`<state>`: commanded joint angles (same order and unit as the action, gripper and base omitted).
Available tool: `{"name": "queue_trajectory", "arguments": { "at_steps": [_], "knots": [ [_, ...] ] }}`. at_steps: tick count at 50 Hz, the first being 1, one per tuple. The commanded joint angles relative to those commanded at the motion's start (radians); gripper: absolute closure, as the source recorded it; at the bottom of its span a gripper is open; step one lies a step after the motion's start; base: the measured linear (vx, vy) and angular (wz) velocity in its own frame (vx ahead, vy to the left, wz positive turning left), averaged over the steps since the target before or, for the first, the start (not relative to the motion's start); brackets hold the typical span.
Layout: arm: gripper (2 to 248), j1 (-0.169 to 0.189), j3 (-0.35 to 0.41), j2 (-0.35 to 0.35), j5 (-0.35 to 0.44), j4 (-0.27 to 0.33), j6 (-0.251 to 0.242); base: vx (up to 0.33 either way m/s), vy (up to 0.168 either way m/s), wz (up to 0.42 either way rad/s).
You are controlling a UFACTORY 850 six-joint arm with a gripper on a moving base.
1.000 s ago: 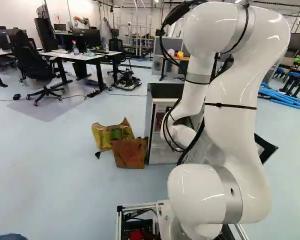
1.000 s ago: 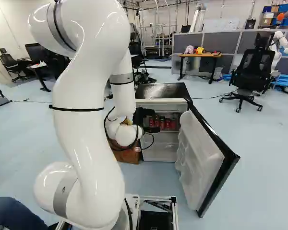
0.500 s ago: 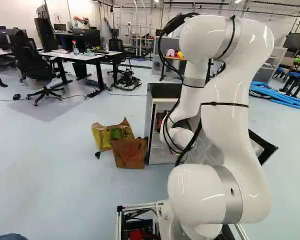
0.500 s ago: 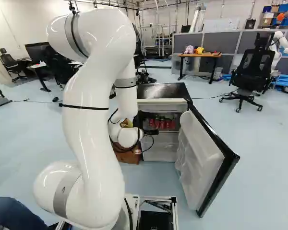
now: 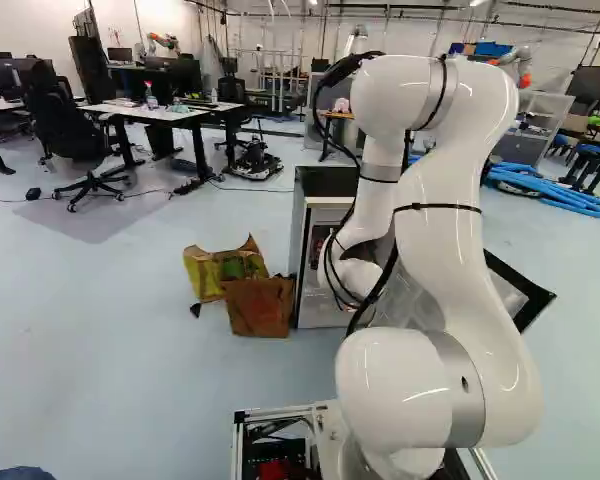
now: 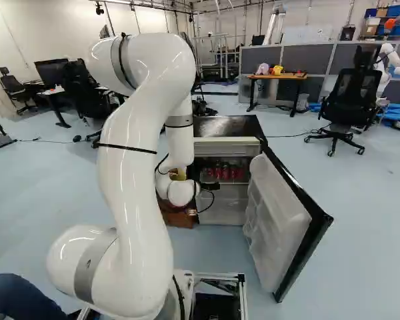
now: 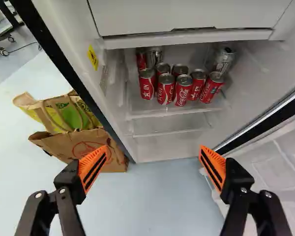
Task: Grab a drink from the fridge
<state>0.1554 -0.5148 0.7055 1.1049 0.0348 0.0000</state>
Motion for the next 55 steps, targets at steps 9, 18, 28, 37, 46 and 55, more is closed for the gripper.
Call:
{"name": "queue_trajectory", "arguments": {
  "at_steps": [9, 18, 28, 37, 46, 55],
  "knots": [
    [3, 0.0, -0.029, 0.04, 0.016, 0.0, 0.0, 0.0, 0.0, 0.0],
    [3, 0.003, -0.056, 0.078, 0.049, 0.0, 0.0, 0.0, 0.0, 0.0],
    [3, 0.007, -0.087, 0.12, 0.098, 0.0, 0.0, 0.0, 0.0, 0.0],
    [3, 0.012, -0.114, 0.157, 0.14, 0.0, 0.0, 0.0, 0.0, 0.0],
    [3, 0.017, -0.14, 0.193, 0.183, 0.0, 0.0, 0.0, 0.0, 0.0],
    [3, 0.023, -0.166, 0.227, 0.218, 0.0, 0.0, 0.0, 0.0, 0.0]
  ]
}}
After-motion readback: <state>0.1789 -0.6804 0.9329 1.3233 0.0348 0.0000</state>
